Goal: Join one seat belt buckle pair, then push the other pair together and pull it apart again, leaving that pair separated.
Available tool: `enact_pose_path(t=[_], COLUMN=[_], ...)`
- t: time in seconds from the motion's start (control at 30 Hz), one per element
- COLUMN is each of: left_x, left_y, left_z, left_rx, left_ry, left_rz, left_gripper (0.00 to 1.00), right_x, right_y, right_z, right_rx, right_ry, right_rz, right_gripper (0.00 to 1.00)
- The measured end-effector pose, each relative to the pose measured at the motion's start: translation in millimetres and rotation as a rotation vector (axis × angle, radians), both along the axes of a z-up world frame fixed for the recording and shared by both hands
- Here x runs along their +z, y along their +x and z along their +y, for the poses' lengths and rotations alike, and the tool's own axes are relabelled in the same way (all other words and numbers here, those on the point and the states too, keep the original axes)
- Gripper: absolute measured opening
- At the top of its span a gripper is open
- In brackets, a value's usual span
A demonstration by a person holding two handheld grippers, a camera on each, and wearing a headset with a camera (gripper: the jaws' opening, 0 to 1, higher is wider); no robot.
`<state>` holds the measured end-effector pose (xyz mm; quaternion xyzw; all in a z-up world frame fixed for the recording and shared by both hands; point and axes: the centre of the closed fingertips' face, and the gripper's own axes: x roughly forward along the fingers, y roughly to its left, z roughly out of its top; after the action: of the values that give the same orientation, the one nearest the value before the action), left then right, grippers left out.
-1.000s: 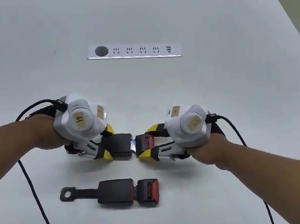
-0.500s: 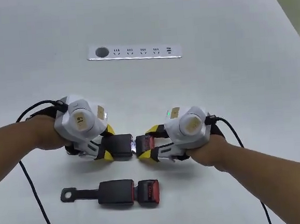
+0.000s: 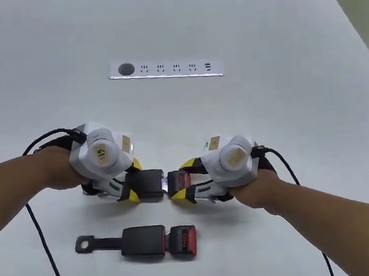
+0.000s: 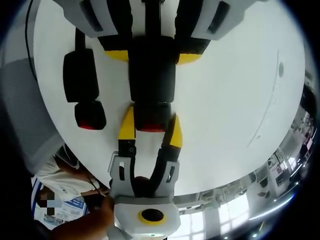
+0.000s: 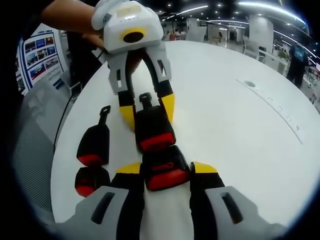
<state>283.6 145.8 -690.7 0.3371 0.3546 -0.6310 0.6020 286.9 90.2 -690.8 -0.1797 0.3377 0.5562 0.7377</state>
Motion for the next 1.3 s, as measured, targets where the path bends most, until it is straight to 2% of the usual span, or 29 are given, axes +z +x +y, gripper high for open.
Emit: enact_pose_path(t=[0.33,0.6,0.7,0.83,0.87,1.0,1.3], left_x=[-1.3,-1.5,-1.4,0.5,0.7,1.3,1.8], left_y=[0.9,0.8,1.1,0.8,0.5,1.0,1.3], left_z=[0.9,1.7,2.1,7.8,7.2,6.9,6.6], left_rx=[-0.006,-0.013,-0.025,0.008,0.012,0.013,-0.002], left_ry=[0.005,-0.018,-0.011,-0.01,-0.011,-0.014,-0.016], left_rz=[-0.001,0.005,0.0,0.003,0.001,0.004,0.006], left_gripper=[0.32,0.33,0.33,0.33,0.33,0.33,0.33], right_x=[-0.3,-0.8,0.4,-0.5,0.8,0.6,2.2], right_y=[-0.1,0.2,-0.8,0.9,-2.8,-1.3,-4.9], right_z=[-0.5,-0.3,-1.5,-13.3,-13.2,-12.2,-42.4], right_rx=[-0.002,0.008,0.012,-0.002,-0.014,0.001,0.021], right_ry=[0.003,0.004,-0.003,-0.001,0.011,0.004,-0.002], right_rz=[0.001,-0.003,-0.006,-0.007,-0.002,-0.004,-0.003], right_gripper=[0.33,0.34,0.34,0.34,0.34,0.34,0.35])
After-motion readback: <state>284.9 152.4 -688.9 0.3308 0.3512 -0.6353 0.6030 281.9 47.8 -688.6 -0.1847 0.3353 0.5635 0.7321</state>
